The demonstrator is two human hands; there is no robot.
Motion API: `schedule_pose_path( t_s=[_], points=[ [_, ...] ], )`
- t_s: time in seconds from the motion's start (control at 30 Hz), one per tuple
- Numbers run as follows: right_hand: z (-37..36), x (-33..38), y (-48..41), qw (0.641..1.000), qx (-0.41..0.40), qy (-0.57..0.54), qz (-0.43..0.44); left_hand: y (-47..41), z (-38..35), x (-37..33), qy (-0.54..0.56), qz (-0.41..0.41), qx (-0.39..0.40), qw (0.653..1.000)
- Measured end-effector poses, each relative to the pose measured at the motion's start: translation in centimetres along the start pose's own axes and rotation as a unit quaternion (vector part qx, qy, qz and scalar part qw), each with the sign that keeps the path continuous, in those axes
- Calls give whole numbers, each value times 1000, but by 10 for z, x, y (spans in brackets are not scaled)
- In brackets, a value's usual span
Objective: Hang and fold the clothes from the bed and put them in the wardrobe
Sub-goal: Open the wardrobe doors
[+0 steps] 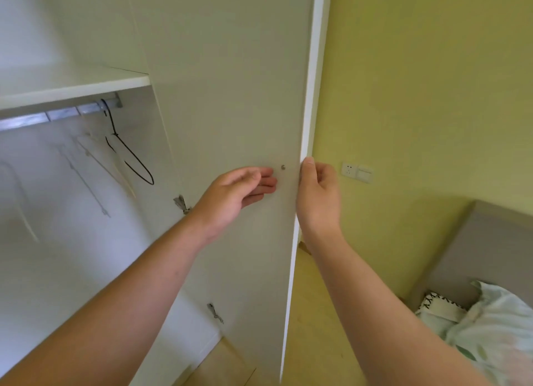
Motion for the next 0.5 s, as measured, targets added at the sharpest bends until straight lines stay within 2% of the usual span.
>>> schedule_pose_path(
  t_s=[0.1, 0.17, 0.23, 0.37, 0.5],
  points=[
    [-3, 10, 24, 993, -80, -9, 86, 8, 10, 2, -7, -9, -8, 1000],
    [-17, 21, 46, 985, -63, -24, 156, 16, 26, 5, -28, -12, -36, 999],
    [-45, 30, 69, 982, 18, -44, 183, 27, 50, 10, -50, -8, -71, 996],
    [-120, 25, 106, 969, 193, -56, 145, 64, 115, 13, -101, 6, -164, 981],
    [-193, 13, 147, 946, 302, -53, 108, 122, 199, 11, -165, 17, -301, 939]
  ],
)
Point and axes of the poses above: each hand's wrist, its own y-axis away from the middle knuckle, its own z-axis out of the back of the hand, x = y × z, the point moved 5 cm from there along -y, towards the middle knuckle
